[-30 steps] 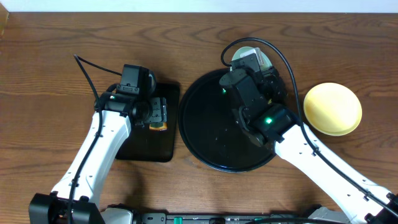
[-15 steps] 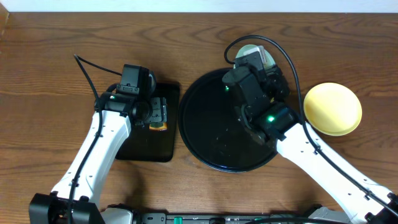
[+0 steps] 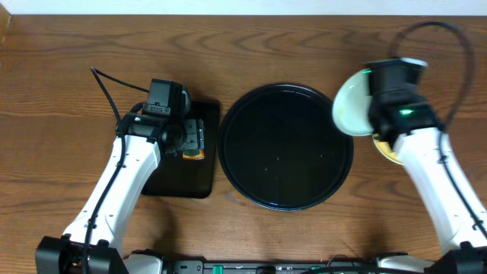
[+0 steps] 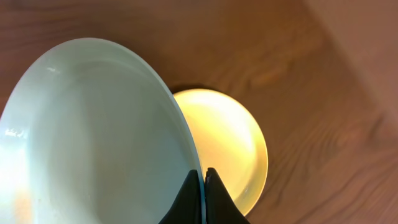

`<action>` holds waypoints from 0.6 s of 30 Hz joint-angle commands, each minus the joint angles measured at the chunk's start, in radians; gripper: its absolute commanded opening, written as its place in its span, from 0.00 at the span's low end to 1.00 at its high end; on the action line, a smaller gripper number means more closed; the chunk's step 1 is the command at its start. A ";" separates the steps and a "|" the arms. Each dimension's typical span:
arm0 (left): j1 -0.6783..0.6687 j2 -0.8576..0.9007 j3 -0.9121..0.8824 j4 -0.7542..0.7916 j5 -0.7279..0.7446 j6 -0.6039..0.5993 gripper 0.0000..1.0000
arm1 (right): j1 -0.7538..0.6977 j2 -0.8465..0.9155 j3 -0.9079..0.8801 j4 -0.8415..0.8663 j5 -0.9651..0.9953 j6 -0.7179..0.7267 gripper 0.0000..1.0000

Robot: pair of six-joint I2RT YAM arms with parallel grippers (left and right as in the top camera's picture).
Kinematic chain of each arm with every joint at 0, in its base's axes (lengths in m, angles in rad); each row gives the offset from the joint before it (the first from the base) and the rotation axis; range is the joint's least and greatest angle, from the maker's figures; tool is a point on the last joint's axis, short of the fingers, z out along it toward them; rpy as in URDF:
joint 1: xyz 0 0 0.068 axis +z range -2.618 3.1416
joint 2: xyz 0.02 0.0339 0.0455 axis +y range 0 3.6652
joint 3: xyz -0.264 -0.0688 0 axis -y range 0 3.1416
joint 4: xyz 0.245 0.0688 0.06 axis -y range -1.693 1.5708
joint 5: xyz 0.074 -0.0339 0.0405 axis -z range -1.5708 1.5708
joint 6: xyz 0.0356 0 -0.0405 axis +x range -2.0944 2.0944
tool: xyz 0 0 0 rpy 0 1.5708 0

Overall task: Clean dirty plates on tray and stack at the side
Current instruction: 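Place the pale plate on top of the stack at right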

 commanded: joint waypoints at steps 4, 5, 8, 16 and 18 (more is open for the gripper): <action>-0.002 0.008 -0.010 0.000 0.010 -0.002 0.77 | -0.294 0.012 0.001 0.008 -0.326 0.128 0.01; -0.002 0.008 -0.010 0.000 0.010 -0.002 0.77 | -0.343 0.015 0.001 0.011 -0.369 0.127 0.02; -0.002 0.008 -0.010 0.000 0.010 -0.002 0.77 | -0.385 0.025 0.001 0.005 -0.422 0.127 0.20; -0.002 0.008 -0.010 0.000 0.010 -0.002 0.77 | -0.408 0.070 0.000 -0.057 -0.421 0.127 0.31; -0.002 0.008 -0.010 0.000 0.010 -0.002 0.77 | -0.407 0.095 0.000 -0.073 -0.442 0.127 0.33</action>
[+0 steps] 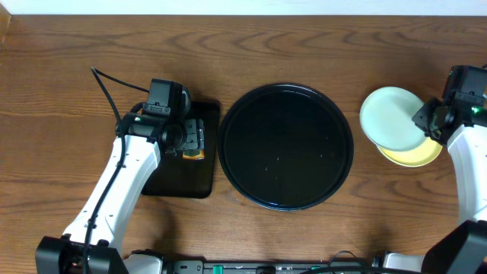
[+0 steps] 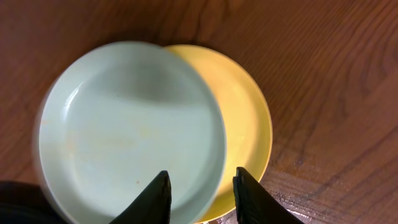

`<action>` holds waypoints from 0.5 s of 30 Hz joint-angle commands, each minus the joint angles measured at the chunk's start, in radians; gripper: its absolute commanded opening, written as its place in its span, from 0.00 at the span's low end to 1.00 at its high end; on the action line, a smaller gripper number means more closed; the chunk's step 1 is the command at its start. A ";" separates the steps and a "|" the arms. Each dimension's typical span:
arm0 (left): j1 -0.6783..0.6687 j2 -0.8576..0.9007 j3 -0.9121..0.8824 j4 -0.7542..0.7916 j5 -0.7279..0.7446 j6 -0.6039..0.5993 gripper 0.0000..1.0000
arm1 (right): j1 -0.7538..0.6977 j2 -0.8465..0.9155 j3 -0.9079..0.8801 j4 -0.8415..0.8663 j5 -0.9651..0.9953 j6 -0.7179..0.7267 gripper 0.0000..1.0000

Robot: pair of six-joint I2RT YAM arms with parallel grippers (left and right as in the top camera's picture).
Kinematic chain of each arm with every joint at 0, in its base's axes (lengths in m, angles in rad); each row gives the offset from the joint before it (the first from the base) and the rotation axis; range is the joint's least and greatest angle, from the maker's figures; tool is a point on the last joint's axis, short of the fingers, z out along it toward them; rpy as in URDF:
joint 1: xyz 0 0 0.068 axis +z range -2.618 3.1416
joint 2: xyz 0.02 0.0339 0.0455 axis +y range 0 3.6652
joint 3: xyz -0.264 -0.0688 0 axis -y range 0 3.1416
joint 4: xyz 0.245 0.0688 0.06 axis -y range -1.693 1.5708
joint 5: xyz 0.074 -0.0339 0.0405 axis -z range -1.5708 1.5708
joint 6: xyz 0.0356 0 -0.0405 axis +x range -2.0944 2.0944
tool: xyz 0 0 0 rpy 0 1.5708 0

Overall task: Clean dirty plates on tray and stack at the side
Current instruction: 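Place the pale plate on top of the stack at right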

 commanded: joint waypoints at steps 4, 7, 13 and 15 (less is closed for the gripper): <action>-0.002 0.008 -0.009 0.000 0.010 -0.002 0.77 | -0.005 0.057 0.000 -0.026 -0.043 0.013 0.34; -0.002 0.008 -0.009 0.000 0.010 -0.002 0.77 | -0.005 0.076 0.000 -0.029 -0.062 0.011 0.34; -0.002 0.008 -0.009 0.000 0.010 -0.002 0.77 | -0.003 0.091 0.000 -0.026 -0.087 0.002 0.36; -0.002 0.008 -0.009 0.000 0.010 -0.002 0.77 | -0.003 0.093 0.000 -0.024 -0.086 0.001 0.36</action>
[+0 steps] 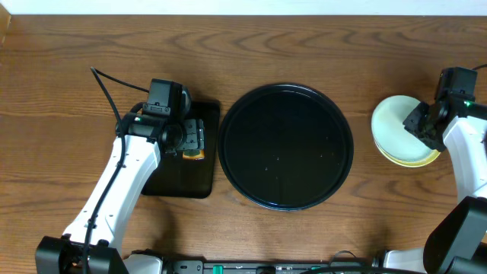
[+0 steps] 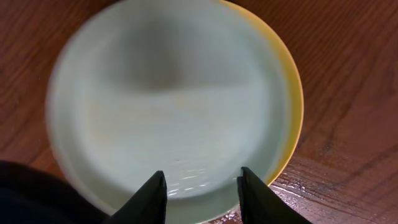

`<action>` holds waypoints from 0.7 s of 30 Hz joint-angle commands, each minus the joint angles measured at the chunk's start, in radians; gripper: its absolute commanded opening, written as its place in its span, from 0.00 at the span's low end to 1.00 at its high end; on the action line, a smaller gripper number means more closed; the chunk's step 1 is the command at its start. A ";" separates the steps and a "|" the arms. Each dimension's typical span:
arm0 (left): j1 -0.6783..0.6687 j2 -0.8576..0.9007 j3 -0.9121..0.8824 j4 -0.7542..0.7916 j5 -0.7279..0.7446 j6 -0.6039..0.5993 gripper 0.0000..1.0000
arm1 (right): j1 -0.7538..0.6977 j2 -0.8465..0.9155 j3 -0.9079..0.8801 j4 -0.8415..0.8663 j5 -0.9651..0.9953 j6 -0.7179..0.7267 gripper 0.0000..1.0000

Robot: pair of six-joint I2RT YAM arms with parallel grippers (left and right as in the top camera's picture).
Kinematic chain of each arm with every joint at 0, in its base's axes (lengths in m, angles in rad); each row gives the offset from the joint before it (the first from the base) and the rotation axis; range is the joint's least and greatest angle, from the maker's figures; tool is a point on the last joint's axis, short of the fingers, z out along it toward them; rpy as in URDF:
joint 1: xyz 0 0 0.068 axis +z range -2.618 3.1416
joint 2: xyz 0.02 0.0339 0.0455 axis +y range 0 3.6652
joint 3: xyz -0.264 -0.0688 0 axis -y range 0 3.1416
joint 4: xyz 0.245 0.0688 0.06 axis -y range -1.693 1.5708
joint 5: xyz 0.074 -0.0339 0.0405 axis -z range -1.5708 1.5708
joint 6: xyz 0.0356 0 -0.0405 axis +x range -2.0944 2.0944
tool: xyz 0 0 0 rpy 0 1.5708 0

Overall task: Clean dirty plates on tray and stack at the side
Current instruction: 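Place the pale plate on top of the stack at right, then open the right gripper and withdraw from the plate stack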

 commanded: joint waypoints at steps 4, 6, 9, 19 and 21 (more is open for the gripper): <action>-0.002 0.008 -0.009 0.000 0.010 -0.002 0.77 | -0.003 0.008 0.000 0.000 -0.009 0.003 0.36; -0.002 0.008 -0.009 0.001 0.010 -0.002 0.77 | -0.003 0.008 0.000 -0.003 -0.026 0.002 0.36; -0.002 0.008 -0.009 0.012 0.010 -0.002 0.77 | -0.003 0.007 0.000 0.003 -0.169 -0.108 0.38; -0.002 0.009 -0.009 0.178 -0.041 -0.002 0.89 | 0.065 0.007 0.000 -0.014 -0.603 -0.566 0.99; -0.001 0.009 -0.009 0.099 -0.100 -0.002 0.88 | 0.084 0.007 0.000 -0.062 -0.414 -0.469 0.99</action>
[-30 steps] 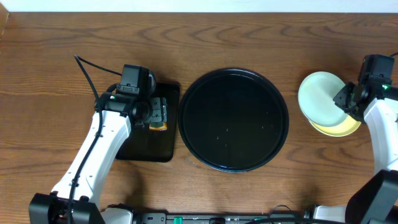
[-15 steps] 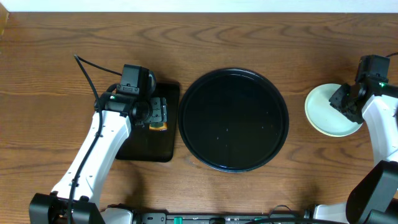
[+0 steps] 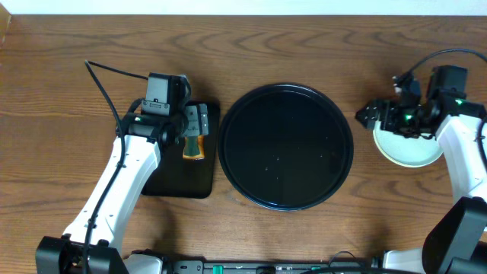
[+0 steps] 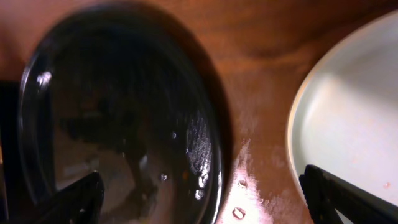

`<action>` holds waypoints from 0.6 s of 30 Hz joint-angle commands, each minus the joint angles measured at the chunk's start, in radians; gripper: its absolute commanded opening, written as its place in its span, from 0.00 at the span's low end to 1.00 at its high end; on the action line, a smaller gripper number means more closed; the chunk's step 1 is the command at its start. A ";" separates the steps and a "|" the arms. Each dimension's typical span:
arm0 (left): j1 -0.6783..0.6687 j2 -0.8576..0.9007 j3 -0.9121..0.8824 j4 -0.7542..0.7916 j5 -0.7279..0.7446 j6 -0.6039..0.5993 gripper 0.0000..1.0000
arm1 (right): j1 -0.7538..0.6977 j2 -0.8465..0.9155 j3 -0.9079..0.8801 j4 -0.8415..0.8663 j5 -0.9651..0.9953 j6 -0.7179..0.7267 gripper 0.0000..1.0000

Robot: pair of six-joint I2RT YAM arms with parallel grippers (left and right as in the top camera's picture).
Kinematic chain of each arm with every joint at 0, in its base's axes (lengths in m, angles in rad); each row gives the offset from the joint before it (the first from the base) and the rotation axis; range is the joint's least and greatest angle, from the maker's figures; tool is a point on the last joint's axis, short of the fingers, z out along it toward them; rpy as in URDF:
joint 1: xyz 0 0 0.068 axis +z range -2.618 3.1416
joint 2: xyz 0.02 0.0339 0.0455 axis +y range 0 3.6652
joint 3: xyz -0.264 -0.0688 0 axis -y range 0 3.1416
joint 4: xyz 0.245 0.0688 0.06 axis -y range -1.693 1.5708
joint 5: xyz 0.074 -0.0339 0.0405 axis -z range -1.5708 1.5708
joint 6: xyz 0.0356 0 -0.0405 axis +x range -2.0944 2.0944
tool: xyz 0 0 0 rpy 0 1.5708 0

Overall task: Clean dirty plates on tray and stack at the side
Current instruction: 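Open the right gripper and withdraw from the plate stack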

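The round black tray (image 3: 285, 146) lies bare in the middle of the table and fills the left of the right wrist view (image 4: 124, 124). A pale green plate (image 3: 412, 146) rests right of it (image 4: 354, 118), on top of a yellow plate that hardly shows. My right gripper (image 3: 374, 116) (image 4: 205, 199) hovers wide open over the gap between tray and plate, holding nothing. My left gripper (image 3: 195, 122) is at the top end of an orange-handled cleaning tool (image 3: 193, 148). Its grip cannot be made out.
A square black mat (image 3: 179, 171) lies left of the tray under the orange tool. Cables run from both arms at the back. The surface is a brown wooden table (image 3: 304, 46).
My right gripper has left the pale green plate and now points left, wide open, between tray and plate. My left gripper has shifted slightly back, and more of the orange tool shows.
First my right gripper held the pale green plate tilted over the tray's right edge, above the yellow plate. Then it stood open with the plate lying askew on the yellow one. Then the plate sat squarely on it. Now the gripper is clear of the stack.
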 commanded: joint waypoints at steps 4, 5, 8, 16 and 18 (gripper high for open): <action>0.012 0.009 -0.008 -0.261 -0.100 -0.035 0.89 | 0.057 0.006 0.000 -0.133 0.254 0.097 0.99; 0.014 0.009 -0.008 -0.315 -0.098 -0.061 0.89 | 0.066 0.005 0.000 -0.151 0.256 0.107 0.99; 0.014 0.006 -0.008 -0.429 -0.095 -0.079 0.89 | 0.100 -0.007 -0.002 -0.209 0.263 0.128 0.99; 0.013 -0.167 -0.008 -0.427 -0.090 -0.106 0.89 | 0.271 -0.233 -0.106 -0.146 0.378 0.169 0.99; 0.008 -0.250 -0.009 -0.409 -0.091 -0.098 0.89 | 0.310 -0.325 -0.154 -0.101 0.378 0.169 0.99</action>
